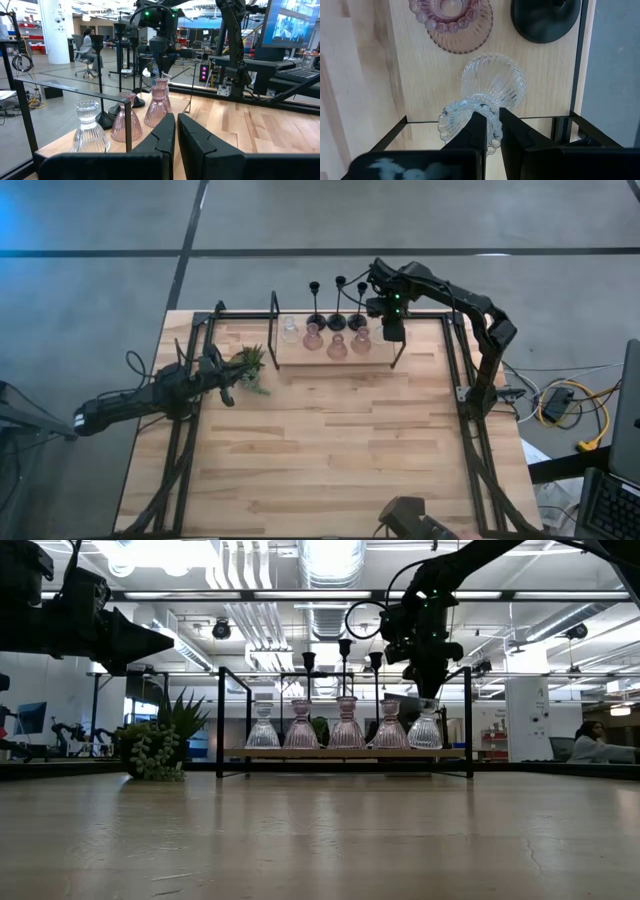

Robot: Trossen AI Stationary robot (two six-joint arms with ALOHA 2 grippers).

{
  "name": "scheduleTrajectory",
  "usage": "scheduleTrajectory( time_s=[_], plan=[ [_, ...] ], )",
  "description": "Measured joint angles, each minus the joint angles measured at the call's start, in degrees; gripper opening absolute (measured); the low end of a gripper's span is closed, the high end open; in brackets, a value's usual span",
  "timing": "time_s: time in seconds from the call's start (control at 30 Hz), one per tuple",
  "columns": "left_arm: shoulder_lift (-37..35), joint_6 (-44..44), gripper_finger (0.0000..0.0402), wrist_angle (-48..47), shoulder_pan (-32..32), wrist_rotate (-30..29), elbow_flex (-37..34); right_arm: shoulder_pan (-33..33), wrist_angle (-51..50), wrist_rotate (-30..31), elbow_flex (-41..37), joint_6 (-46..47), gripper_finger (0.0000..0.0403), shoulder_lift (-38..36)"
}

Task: Pick & Place candle stick holders
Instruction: Put the transparent candle holder on the shelf

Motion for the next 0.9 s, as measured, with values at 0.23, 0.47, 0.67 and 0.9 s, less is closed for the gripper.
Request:
scheduleTrajectory(
  time_s=[0.23, 0.47, 0.67, 0.9],
  plan=[
    [0.0, 0.0, 0.0026, 0.0, 0.0, 0.0, 0.0, 0.0, 0.7, 0.2, -0.4, 1.1, 0.0024, 0.0],
    [0.0, 0.0, 0.0026, 0.0, 0.0, 0.0, 0.0, 0.0, 2.4, 0.7, -0.5, 1.4, 0.0052, 0.0],
    [0.0, 0.0, 0.0026, 0.0, 0.0, 0.0, 0.0, 0.0, 3.2, 1.3, -0.5, 3.4, 0.0047, 0.0],
    [0.0, 0.0, 0.0026, 0.0, 0.0, 0.0, 0.0, 0.0, 3.2, 2.4, -0.5, 4.7, 0.0068, 0.1]
  ],
)
